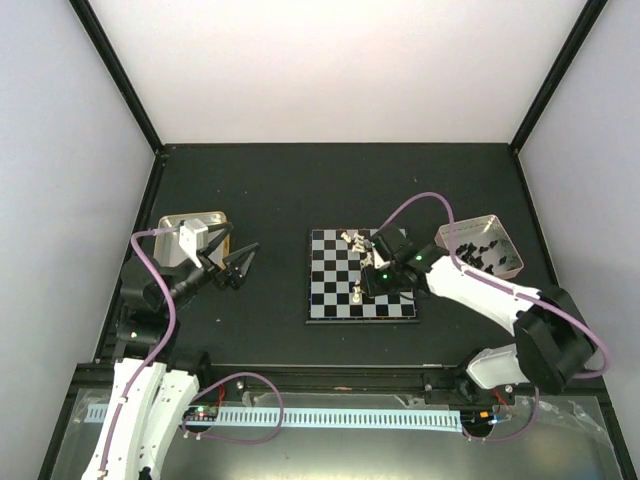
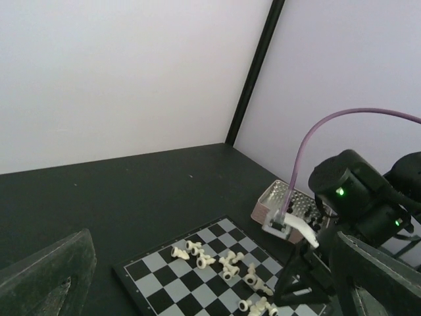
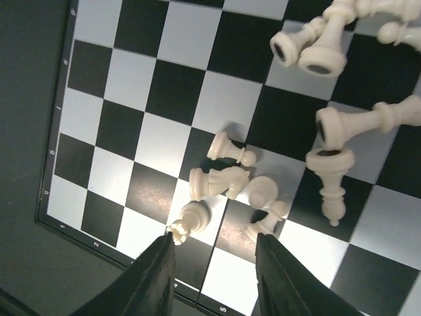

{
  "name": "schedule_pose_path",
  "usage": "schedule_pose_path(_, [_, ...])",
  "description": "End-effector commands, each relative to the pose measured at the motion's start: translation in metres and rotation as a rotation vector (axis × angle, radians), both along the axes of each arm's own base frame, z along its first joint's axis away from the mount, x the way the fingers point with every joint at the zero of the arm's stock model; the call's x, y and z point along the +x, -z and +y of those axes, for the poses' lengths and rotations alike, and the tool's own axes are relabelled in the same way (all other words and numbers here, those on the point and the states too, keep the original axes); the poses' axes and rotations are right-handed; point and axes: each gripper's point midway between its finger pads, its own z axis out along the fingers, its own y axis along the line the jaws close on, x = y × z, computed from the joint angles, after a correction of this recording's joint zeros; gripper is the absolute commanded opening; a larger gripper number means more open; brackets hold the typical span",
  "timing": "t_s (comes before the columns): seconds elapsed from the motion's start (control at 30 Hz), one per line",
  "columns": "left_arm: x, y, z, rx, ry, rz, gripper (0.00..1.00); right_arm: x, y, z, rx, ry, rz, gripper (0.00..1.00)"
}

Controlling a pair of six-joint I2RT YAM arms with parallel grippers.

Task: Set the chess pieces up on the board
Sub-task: Pick up the chess piece from the chessboard.

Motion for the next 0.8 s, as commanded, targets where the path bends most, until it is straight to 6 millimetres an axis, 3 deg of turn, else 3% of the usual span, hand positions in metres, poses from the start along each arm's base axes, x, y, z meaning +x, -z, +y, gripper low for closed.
schedule_pose_path(0.0, [0.002, -0.017, 0.007, 0.021, -0.050, -0.098, 0.99, -0.001, 0.003, 0.012, -0.081, -0.035, -0.014, 0.37])
schedule_pose_path(0.17, [0.001, -0.018, 0.008, 0.017, -0.056, -0.099, 0.99, -0.007, 0.017, 0.023, -0.160, -0.060, 0.024, 0.40])
schedule_pose_path(0.37, [0.001, -0.018, 0.009, 0.018, -0.065, -0.092, 0.99, -0.006, 0.024, 0.022, -0.244, -0.060, 0.036, 0.29])
schedule_pose_path(0.77, [-0.003, -0.017, 0.011, 0.015, -0.072, -0.096, 0.99, -0.016, 0.035, 0.032, -0.271, -0.099, 0.090, 0.22])
